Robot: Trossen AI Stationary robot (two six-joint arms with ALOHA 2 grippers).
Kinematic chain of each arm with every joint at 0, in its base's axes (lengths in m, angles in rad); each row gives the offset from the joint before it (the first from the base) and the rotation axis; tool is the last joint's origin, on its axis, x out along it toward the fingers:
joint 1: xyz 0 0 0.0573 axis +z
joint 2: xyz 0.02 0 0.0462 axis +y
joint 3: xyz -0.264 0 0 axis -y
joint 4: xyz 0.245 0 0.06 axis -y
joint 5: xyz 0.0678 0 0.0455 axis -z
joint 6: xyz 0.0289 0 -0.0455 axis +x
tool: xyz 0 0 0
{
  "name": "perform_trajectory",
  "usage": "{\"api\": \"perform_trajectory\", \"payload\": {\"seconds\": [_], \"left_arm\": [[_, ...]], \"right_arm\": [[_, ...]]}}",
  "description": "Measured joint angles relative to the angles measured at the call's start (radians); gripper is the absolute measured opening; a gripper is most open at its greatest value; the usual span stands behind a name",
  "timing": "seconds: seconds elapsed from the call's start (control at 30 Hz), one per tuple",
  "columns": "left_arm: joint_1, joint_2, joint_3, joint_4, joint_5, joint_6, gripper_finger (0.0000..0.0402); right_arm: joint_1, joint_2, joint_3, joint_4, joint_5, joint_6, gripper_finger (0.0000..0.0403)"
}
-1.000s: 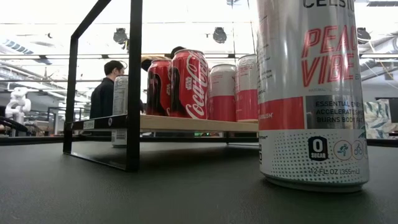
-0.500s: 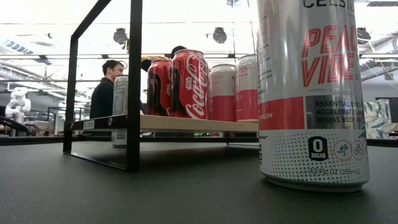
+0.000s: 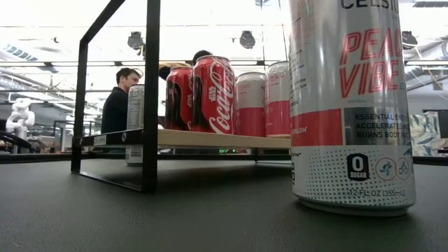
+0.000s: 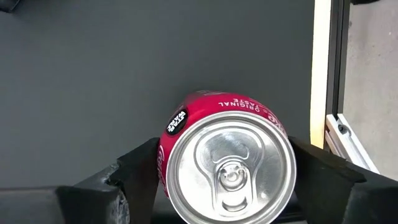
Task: Place canned beverage on shelf
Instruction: Put the red white soda can on the shelf aligned with the other red white soda cans
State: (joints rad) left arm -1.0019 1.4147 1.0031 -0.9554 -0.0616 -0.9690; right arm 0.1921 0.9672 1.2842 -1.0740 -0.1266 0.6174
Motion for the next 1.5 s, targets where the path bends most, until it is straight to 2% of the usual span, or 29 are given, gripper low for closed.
{"api": "perform_trajectory", "payload": {"seconds": [0.27,0.4,0.57,0.9,1.03,1.27,1.37,1.5], "left_arm": [[0.009,0.01,0.056,-0.054,-0.022,-0.09,0.0286],[0.037,0.007,0.091,-0.069,-0.018,-0.193,0.0285],[0.088,0.007,0.143,-0.075,-0.016,-0.281,0.0285],[0.193,0.005,0.336,-0.073,-0.027,-0.417,0.0285],[0.227,0.005,0.411,-0.078,-0.065,-0.44,0.0285],[0.304,0.004,0.531,-0.012,-0.096,-0.44,0.0285],[0.337,0.003,0.57,0.05,-0.163,-0.441,0.0285],[0.389,0.002,0.576,0.172,-0.253,-0.454,0.0285]], "right_arm": [[0.0,0.0,0.0,0.015,0.0,-0.008,0.0],[0.0,0.0,0.0,0.02,0.002,-0.018,0.0],[0.0,0.0,0.0,0.032,0.051,-0.02,0.0],[0.0,-0.01,0.0,0.029,0.052,-0.035,0.0],[0.0,-0.012,0.0,0.043,0.052,-0.026,0.0],[0.0,-0.01,0.0,0.251,0.045,0.021,0.0001],[0.0,-0.01,0.0,0.338,0.026,0.008,0.001],[0.0,-0.006,0.0,0.42,0.025,-0.026,0.0043]]}}
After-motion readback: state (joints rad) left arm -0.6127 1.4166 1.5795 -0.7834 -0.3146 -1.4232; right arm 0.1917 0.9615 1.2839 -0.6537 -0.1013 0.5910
